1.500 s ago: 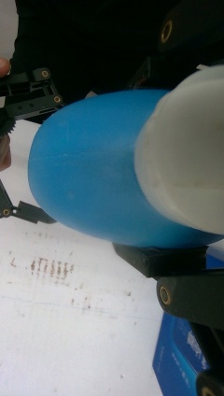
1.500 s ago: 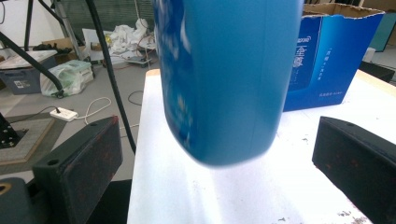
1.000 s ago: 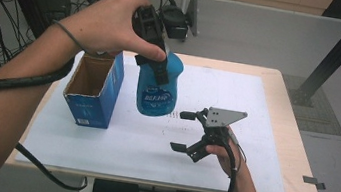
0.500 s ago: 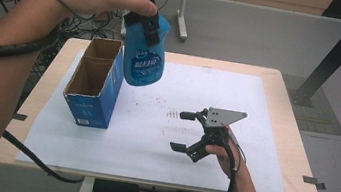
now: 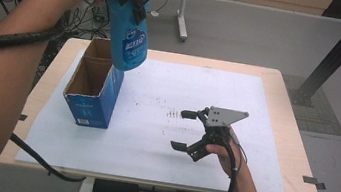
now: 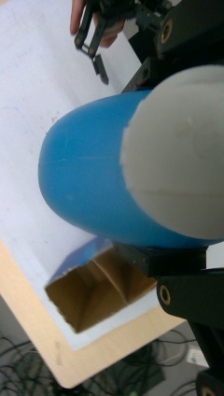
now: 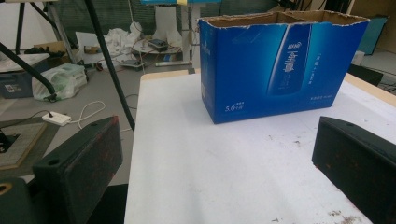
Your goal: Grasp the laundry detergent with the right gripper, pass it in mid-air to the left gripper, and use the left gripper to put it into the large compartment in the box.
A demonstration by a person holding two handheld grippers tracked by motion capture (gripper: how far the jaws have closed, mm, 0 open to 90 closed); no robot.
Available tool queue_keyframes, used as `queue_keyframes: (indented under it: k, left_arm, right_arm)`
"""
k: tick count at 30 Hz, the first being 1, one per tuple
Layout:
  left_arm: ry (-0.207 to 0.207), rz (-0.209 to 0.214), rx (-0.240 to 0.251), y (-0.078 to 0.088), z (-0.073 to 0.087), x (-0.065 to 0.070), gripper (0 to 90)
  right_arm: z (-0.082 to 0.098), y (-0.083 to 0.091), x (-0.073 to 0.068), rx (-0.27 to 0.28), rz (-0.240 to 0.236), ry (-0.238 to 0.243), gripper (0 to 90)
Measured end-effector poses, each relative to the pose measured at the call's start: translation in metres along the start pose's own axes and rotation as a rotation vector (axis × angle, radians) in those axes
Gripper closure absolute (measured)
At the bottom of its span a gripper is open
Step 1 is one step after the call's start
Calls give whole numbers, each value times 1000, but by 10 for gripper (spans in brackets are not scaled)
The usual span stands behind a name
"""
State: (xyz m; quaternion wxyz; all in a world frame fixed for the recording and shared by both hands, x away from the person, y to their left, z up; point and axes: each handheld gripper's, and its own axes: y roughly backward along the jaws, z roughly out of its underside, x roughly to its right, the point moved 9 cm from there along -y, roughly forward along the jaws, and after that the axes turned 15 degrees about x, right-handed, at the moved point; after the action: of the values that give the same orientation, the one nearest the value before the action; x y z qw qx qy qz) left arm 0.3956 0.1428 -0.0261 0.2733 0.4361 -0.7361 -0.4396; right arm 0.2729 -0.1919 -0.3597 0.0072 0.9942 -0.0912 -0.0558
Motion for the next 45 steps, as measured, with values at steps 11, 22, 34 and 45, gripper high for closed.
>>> queue_keyframes:
  k: [11, 22, 34, 45]
  left_arm:
    - [177, -133, -26, -8, 6, -34, 374]
    - [303, -195, -19, -19, 26, -67, 375]
    - [338, -247, -14, -27, 34, -77, 374]
    - [355, -261, -34, -43, 43, -82, 374]
  right_arm:
    - [-5, -2, -4, 1, 4, 14, 20]
    - [-5, 5, -5, 8, 22, 16, 20]
    - [-3, 3, -4, 9, 15, 6, 20]
    - [-2, 3, -3, 7, 15, 3, 21]
